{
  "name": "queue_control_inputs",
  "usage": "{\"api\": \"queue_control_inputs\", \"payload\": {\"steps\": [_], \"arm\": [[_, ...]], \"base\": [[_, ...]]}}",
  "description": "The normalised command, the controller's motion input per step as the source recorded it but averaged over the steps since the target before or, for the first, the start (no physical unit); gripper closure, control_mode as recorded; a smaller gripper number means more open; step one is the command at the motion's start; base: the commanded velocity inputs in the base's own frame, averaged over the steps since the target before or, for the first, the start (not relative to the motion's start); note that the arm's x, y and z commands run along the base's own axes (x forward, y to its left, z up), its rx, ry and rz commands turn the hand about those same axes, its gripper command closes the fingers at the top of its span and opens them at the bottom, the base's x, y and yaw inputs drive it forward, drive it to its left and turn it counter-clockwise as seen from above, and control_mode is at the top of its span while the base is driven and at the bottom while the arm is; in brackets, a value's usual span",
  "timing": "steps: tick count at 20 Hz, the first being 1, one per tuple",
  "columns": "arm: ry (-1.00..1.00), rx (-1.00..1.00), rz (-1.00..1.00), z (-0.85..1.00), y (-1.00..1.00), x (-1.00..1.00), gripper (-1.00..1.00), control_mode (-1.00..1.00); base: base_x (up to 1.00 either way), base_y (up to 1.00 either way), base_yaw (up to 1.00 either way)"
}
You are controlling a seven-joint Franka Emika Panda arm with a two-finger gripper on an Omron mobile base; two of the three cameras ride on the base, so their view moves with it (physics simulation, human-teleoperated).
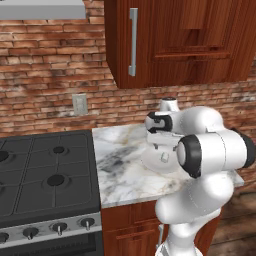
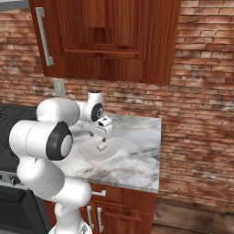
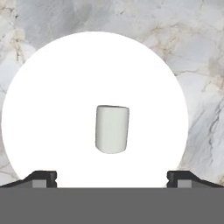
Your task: Pick up the marshmallow and place it in the cup of hot chocolate on the dining counter.
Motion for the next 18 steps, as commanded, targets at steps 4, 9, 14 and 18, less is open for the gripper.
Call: {"api": "queue_control_inputs", "payload": {"steps": [4,9,14,18], "arm": [[0.01,0.0,0.0,-0.25,-0.09,0.04,-1.0,-1.0],[0.01,0.0,0.0,-0.23,-0.06,0.01,-1.0,-1.0],[0.02,0.0,0.0,-0.23,-0.01,0.01,-1.0,-1.0],[0.02,0.0,0.0,-0.15,0.0,0.0,-1.0,-1.0]], "base": [[0.0,0.0,0.0],[0.0,0.0,0.0],[0.0,0.0,0.0],[0.0,0.0,0.0]]}}
